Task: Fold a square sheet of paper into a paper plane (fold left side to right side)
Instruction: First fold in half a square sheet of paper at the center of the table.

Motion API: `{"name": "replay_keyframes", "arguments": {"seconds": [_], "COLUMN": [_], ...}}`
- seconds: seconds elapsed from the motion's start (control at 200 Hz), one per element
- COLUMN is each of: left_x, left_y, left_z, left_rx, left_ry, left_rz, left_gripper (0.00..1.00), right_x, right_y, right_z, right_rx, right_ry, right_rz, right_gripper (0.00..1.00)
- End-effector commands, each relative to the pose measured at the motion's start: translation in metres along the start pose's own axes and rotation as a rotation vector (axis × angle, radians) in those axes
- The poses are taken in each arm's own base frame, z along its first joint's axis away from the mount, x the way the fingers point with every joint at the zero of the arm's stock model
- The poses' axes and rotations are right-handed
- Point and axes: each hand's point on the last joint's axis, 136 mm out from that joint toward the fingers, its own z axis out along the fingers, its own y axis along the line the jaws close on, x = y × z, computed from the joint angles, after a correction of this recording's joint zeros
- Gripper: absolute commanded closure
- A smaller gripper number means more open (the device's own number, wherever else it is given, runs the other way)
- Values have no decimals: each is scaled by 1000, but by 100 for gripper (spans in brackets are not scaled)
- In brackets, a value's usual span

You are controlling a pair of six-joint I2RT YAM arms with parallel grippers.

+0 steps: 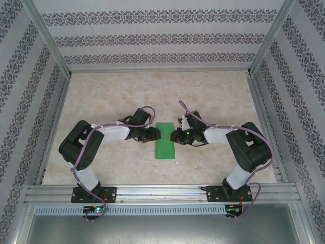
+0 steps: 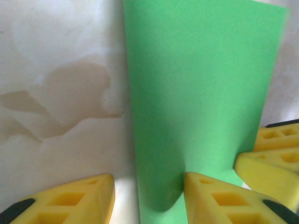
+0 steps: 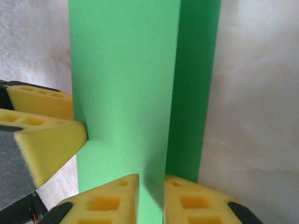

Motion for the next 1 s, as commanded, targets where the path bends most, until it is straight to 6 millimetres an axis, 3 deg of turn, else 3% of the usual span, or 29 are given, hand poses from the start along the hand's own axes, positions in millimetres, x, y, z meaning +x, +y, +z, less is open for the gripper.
{"name": "replay_keyframes", "arguments": {"seconds": [0.0, 0.19, 0.415, 0.994], "left_x": [22, 24, 26, 33], "left_y": [1, 9, 13, 16], "left_z": [31, 38, 45, 59], "left_rx": [-36, -91, -127, -185], "left_ry": [62, 73, 77, 119], "left_rz": [38, 31, 17, 34], "left_gripper": [56, 56, 56, 52], "right_x": [-11, -16, -24, -25], "right_y": [2, -14, -21, -26], "right_z": [-15, -40, -64, -69], "right_rx": [34, 136, 156, 158], "right_ry": [-53, -109, -178, -180], "right_rz": [-38, -56, -50, -45], "right_gripper": [75, 65, 64, 63]}}
